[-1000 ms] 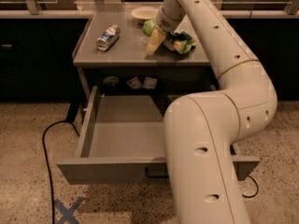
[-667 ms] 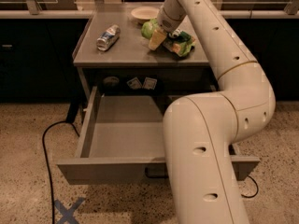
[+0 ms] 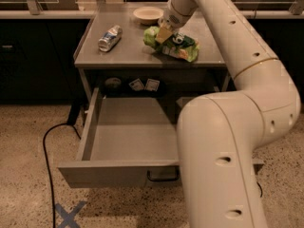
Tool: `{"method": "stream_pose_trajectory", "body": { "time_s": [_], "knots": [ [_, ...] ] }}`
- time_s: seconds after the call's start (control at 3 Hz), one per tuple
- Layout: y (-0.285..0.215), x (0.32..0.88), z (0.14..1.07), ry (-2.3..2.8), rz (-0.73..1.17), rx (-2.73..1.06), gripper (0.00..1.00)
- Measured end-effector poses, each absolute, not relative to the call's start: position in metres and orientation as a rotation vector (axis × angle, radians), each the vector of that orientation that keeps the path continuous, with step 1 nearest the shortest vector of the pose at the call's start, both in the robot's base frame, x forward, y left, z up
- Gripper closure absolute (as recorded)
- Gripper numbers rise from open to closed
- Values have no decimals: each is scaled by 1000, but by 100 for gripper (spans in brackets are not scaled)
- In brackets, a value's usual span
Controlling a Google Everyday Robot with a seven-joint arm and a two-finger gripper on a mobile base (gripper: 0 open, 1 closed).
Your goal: Place green rice chip bag into top drawer
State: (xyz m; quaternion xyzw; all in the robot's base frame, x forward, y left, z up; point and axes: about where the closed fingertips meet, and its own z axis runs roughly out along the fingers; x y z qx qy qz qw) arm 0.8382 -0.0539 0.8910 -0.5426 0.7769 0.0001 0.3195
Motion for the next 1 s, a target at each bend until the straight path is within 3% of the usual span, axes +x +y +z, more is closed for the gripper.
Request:
{"method": "stream_pose_trajectory", "body": {
  "time_s": [0.33, 1.0],
  "knots": [
    [-78, 791, 930, 2049, 94, -1335, 100],
    [-88, 677, 974, 1929, 341, -1209, 100]
  ]
}}
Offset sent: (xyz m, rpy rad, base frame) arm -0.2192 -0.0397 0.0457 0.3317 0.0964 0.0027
